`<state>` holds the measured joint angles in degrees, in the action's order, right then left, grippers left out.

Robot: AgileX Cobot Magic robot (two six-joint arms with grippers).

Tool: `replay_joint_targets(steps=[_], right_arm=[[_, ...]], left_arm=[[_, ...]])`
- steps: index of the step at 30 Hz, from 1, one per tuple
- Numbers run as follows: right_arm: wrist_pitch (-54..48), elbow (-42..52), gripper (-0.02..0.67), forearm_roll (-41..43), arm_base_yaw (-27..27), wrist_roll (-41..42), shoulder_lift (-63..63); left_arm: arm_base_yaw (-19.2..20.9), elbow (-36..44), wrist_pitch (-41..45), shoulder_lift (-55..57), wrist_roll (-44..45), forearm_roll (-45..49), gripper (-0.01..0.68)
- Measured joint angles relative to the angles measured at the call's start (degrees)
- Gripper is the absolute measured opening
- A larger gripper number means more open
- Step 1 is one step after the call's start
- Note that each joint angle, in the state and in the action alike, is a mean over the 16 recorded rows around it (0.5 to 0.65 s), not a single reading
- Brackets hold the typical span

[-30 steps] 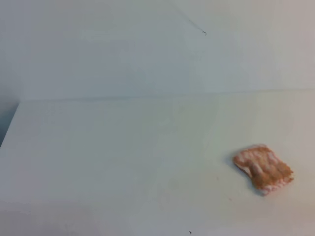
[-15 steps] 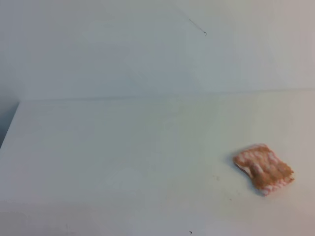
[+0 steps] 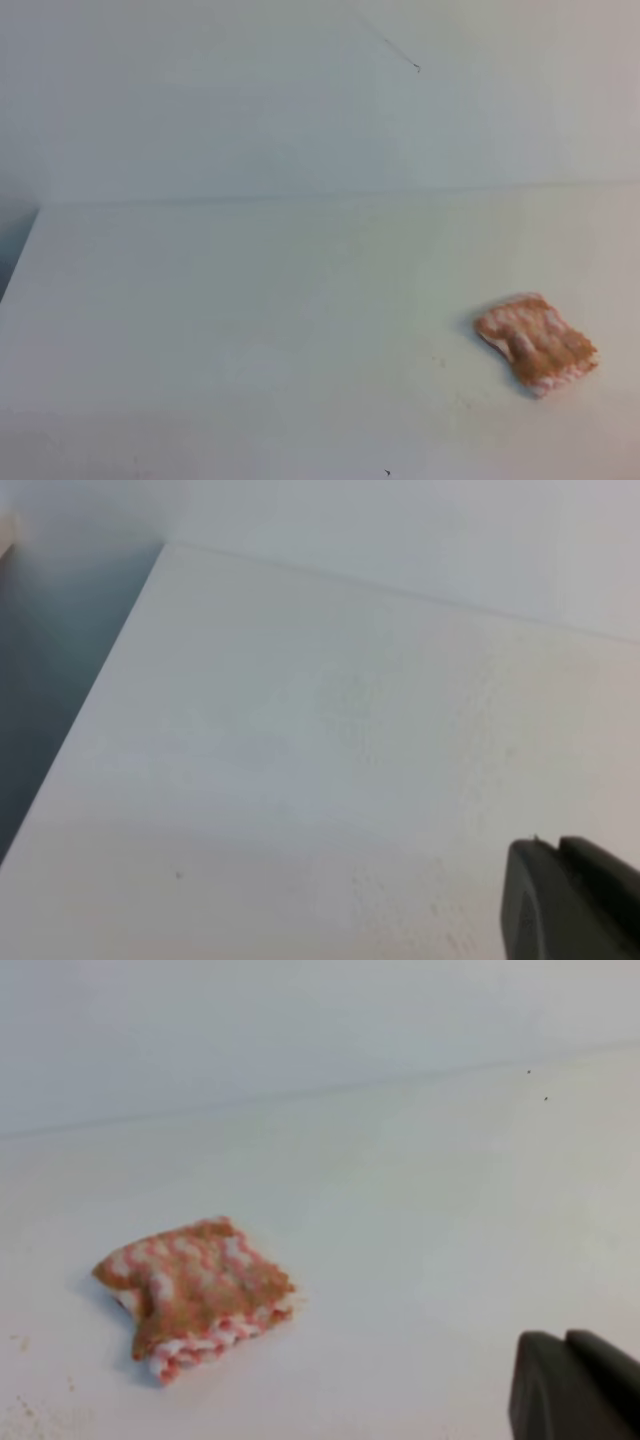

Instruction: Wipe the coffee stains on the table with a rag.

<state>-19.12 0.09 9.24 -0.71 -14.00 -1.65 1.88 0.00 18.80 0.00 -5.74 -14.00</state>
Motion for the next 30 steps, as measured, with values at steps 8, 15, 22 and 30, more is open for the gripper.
replay_joint_targets(steps=[8, 15, 22, 30], right_arm=[[0.7, 0.4, -0.002, -0.8, 0.0, 0.0, 0.0], [0.7, 0.4, -0.002, -0.8, 0.0, 0.0, 0.0], [0.7, 0.4, -0.002, -0.8, 0.0, 0.0, 0.0], [0.7, 0.5, -0.002, -0.8, 0.0, 0.0, -0.1]], left_arm=[[0.0, 0.0, 0.0, 0.0, 0.0, 0.0, -0.001], [0.0, 0.0, 0.0, 0.0, 0.0, 0.0, -0.001], [0.0, 0.0, 0.0, 0.0, 0.0, 0.0, -0.001], [0.0, 0.0, 0.0, 0.0, 0.0, 0.0, -0.001]])
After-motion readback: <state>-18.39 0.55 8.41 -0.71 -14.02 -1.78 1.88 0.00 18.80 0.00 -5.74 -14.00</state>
